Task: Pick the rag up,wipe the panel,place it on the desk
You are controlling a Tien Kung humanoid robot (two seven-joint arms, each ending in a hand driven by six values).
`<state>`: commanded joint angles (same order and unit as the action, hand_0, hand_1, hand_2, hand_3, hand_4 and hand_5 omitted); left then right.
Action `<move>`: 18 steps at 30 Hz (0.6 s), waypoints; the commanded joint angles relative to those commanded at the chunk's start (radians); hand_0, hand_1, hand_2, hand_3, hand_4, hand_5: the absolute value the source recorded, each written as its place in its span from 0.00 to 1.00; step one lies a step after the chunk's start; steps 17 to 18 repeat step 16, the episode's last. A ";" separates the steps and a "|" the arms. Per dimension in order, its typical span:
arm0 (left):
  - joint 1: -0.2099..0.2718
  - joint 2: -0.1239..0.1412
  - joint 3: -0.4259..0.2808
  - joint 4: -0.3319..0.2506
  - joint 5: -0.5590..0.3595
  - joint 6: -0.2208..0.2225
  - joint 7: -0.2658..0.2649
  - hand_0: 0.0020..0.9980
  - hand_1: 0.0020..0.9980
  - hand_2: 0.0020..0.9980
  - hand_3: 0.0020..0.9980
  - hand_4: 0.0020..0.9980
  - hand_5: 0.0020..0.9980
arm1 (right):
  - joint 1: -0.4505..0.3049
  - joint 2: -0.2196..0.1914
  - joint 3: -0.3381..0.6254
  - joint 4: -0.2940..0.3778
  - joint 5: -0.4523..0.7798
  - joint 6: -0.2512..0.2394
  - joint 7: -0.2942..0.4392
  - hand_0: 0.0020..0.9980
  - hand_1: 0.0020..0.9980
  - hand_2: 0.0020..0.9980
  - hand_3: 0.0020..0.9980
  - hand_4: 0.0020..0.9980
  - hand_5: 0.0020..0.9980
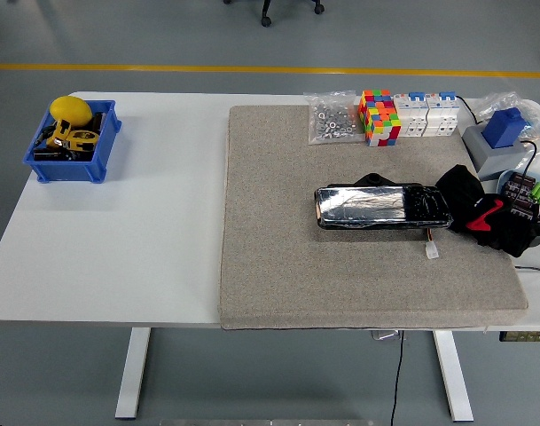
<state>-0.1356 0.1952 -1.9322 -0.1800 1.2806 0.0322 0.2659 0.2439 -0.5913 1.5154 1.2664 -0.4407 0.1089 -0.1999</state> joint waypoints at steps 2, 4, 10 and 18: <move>0.000 0.000 0.000 0.000 -0.001 0.000 -0.001 0.69 0.73 0.73 0.61 0.67 0.63 | 0.001 0.000 0.001 0.001 0.005 -0.010 0.011 0.75 0.76 0.86 1.00 1.00 1.00; 0.000 0.000 -0.001 0.000 0.000 0.000 0.000 0.69 0.73 0.73 0.61 0.67 0.63 | 0.001 -0.001 0.002 0.002 0.004 -0.015 0.019 0.75 0.76 0.86 1.00 1.00 1.00; 0.002 0.000 0.001 0.000 -0.001 0.001 0.000 0.69 0.73 0.73 0.61 0.67 0.63 | 0.000 0.000 0.001 0.002 -0.002 -0.018 0.035 0.70 0.71 0.83 0.99 1.00 1.00; 0.004 0.000 0.008 0.000 -0.005 0.000 0.000 0.69 0.73 0.73 0.61 0.67 0.63 | -0.003 0.001 -0.002 0.002 -0.012 -0.019 0.039 0.74 0.73 0.84 0.90 1.00 1.00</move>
